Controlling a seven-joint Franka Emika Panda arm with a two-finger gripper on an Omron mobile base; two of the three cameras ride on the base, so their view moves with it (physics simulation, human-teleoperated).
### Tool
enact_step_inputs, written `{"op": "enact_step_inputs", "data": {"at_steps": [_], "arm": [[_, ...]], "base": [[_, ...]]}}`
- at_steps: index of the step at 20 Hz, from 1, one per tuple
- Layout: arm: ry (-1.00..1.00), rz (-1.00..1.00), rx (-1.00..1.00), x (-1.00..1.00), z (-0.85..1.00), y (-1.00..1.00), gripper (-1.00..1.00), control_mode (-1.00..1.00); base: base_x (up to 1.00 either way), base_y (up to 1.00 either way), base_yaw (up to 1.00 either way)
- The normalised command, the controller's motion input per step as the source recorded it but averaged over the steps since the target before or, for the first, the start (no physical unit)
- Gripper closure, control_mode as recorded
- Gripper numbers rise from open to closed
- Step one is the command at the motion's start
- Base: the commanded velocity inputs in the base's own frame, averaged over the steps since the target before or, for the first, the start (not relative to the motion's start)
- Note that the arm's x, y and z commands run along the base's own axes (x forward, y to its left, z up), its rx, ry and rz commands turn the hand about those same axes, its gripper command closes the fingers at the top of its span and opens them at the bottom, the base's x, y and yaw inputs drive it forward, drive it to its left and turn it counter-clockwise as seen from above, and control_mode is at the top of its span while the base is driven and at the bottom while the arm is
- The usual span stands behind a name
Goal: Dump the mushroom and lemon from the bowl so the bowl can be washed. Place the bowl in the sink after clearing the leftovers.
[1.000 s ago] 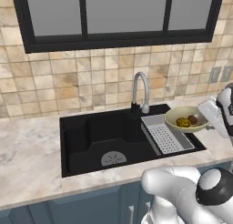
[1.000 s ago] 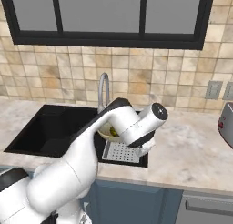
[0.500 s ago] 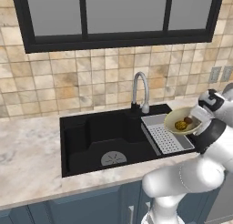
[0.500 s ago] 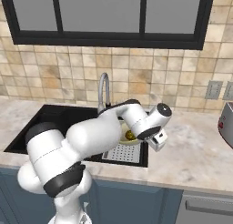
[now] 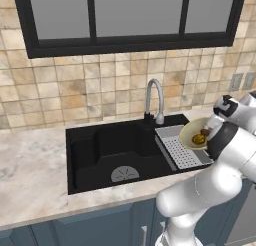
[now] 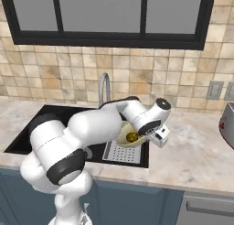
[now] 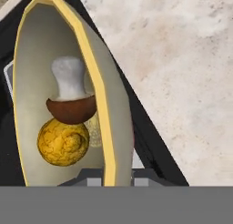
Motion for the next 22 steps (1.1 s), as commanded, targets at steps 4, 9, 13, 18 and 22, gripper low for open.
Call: {"op": "enact_step_inputs", "data": {"at_steps": [4,9,13,18,22], "arm": [[0.00,0.00,-0.25,0.40,-0.19,0.05,1.00,-1.00],[0.00,0.00,-0.35,0.06,-0.38,0.00,1.00,-1.00],[0.03,0.00,-0.24,0.06,-0.35,0.00,1.00,-1.00],[0.01,0.00,-0.18,0.37,-0.19,0.11,1.00,-1.00],[0.00,0.00,-0.20,0.00,-0.03,0.28,1.00,-1.00]], "base": [[0.00,0.00,0.00],[0.00,0.00,0.00],[0.00,0.00,0.00],[0.00,0.00,0.00],[0.00,0.00,0.00]]}}
